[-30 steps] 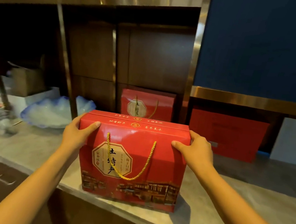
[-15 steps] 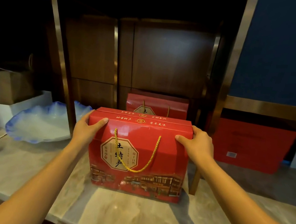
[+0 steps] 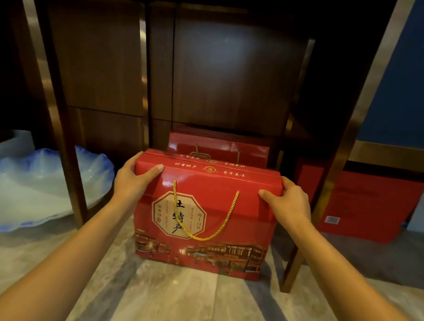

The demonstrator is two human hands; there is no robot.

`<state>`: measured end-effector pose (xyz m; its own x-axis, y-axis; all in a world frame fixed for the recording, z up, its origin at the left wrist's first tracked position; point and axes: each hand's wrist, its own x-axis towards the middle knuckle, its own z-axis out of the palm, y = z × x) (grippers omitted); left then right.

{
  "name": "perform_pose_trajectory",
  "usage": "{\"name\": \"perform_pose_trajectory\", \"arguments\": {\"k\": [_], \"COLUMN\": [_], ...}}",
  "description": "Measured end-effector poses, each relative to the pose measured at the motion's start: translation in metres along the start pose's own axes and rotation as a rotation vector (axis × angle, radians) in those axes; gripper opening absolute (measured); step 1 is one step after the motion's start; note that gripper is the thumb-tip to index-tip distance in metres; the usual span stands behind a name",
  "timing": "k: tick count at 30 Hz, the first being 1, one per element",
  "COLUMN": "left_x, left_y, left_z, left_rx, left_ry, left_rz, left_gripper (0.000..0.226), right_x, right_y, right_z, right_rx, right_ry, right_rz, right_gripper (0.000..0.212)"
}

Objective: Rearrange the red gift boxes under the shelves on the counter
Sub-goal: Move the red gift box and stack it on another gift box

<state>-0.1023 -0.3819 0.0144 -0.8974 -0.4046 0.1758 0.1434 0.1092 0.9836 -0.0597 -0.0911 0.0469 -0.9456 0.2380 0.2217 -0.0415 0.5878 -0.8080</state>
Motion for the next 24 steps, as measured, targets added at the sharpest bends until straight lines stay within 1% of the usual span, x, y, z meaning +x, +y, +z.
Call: {"name": "perform_pose_trajectory", "arguments": {"k": [4, 9, 18, 24], "left_x": [0.003, 0.004, 0.008, 0.006], "left_y": [-0.008, -0.012, -0.009, -0.012], "left_z": [-0.001, 0.002, 0.001, -0.001], "left_rx": [0.030, 0.070, 0.014, -0.010], "left_ry": [0.006, 0.041, 0.022, -0.003], "left_rz": [0.003, 0.034, 0.001, 0.016], "left_gripper": [0.072, 0.071, 0.066, 0.066], "right_x": [0.007, 0.010, 0.011, 0.003], "right_y": [0.001, 0.002, -0.003, -0.002], "right_z": [0.007, 0.008, 0.005, 0.005], "right_rx": [-0.003, -0.010, -0.056, -0.069], "right_ry": [-0.008, -0.017, -0.022, -0.006], "right_rz": [-0.009, -0.014, 0.001, -0.018], "right_gripper": [0.042, 0.046, 0.045, 0.045]}}
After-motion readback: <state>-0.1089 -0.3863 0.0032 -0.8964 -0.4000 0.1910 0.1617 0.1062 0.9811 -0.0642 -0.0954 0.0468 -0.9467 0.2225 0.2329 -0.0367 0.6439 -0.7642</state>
